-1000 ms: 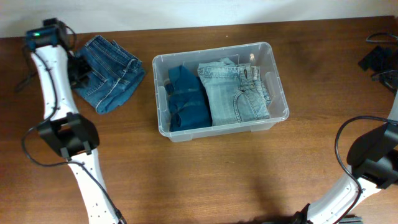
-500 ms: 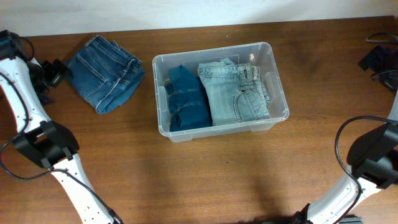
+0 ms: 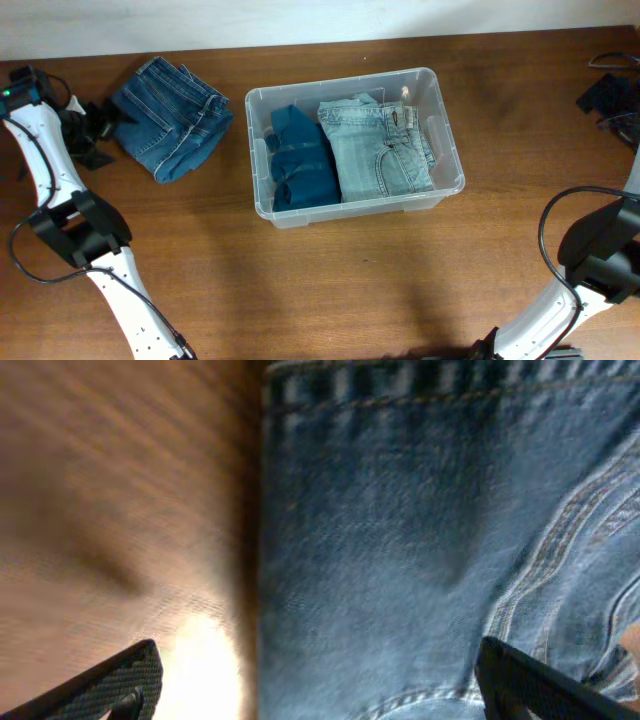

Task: Pack container
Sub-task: 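Grasp the dark blue folded jeans edge with the left gripper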

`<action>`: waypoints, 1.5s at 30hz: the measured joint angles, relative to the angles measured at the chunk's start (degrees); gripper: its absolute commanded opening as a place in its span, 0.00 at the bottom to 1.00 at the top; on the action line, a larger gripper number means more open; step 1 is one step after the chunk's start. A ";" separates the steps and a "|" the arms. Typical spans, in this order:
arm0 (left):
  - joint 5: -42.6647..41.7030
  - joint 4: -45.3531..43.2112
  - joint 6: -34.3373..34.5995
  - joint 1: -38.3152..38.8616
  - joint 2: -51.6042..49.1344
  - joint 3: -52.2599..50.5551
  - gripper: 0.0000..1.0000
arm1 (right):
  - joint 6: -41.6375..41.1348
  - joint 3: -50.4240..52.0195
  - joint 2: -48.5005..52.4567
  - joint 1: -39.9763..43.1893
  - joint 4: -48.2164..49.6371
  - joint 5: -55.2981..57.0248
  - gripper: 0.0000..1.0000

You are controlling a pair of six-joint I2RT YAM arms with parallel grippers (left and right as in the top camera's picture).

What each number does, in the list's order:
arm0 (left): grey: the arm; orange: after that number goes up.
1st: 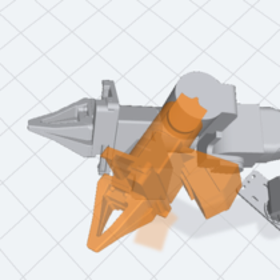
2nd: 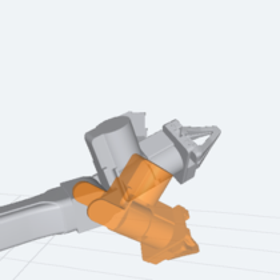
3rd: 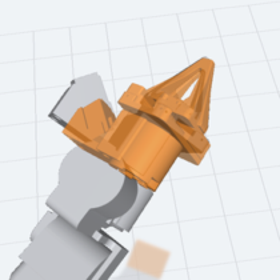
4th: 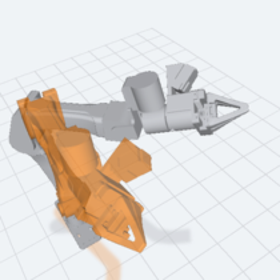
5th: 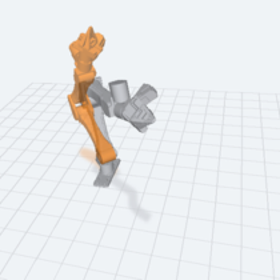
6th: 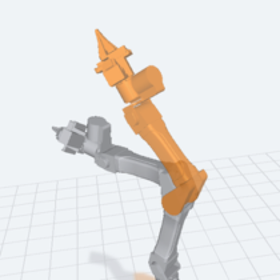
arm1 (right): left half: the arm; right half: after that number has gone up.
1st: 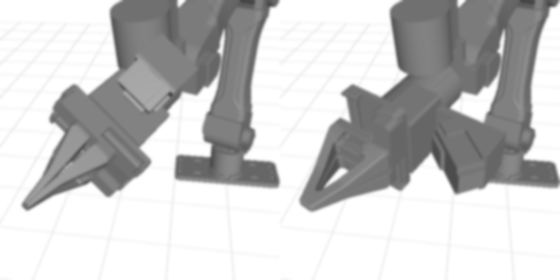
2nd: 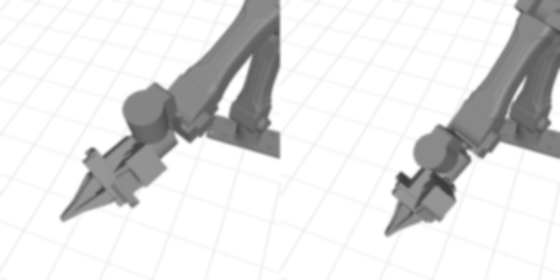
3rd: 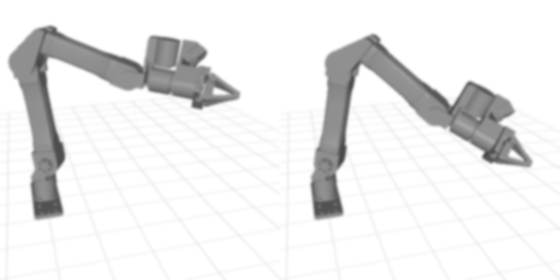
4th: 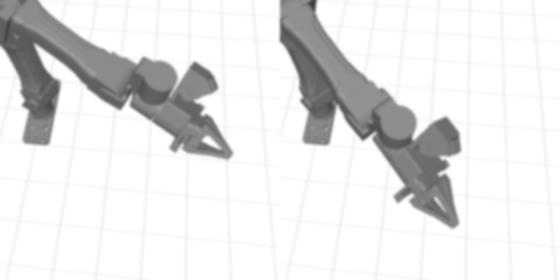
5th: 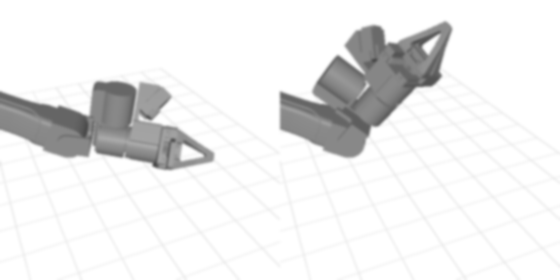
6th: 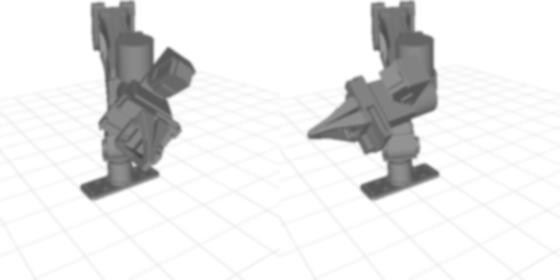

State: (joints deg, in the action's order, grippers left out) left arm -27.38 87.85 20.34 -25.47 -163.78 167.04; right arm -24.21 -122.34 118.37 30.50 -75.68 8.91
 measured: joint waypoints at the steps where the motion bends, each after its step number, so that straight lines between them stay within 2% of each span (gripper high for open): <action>1: -0.90 -0.74 -0.11 0.00 -0.42 0.00 0.99 | 0.00 0.00 0.00 0.00 0.00 0.00 0.98; 19: -12.55 -4.87 -2.23 -0.04 -4.02 1.31 0.98 | -0.02 0.00 0.00 0.00 0.00 0.00 0.99; 20: -12.76 -4.85 -2.36 0.02 -4.15 1.49 0.90 | -0.02 0.00 0.00 0.00 0.00 0.00 0.99; 23: -12.61 -4.76 -2.93 0.24 -4.76 1.73 0.55 | -0.04 0.02 0.00 0.00 0.00 0.00 0.98; 26: -12.72 -4.79 -3.28 0.42 -5.66 1.73 0.33 | -0.02 0.00 0.00 0.00 0.02 0.00 0.98; 27: -13.09 -4.79 -3.21 0.50 -5.97 1.73 0.15 | -0.04 0.02 0.00 0.00 0.00 0.02 0.99; 29: -13.53 -4.76 -3.32 0.76 -6.43 1.70 0.01 | -0.02 0.00 0.00 0.00 0.00 0.00 0.98; 38: -13.31 -3.17 -3.67 0.83 -6.67 2.95 0.01 | -0.02 0.00 0.00 0.00 0.00 0.02 0.99; 45: -10.60 3.02 -6.01 1.73 -8.57 11.08 0.01 | -0.04 0.02 0.00 0.00 0.00 0.00 0.98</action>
State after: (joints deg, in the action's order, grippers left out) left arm -37.98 90.87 14.33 -23.75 -172.35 178.12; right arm -24.25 -122.32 118.37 30.50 -75.68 8.91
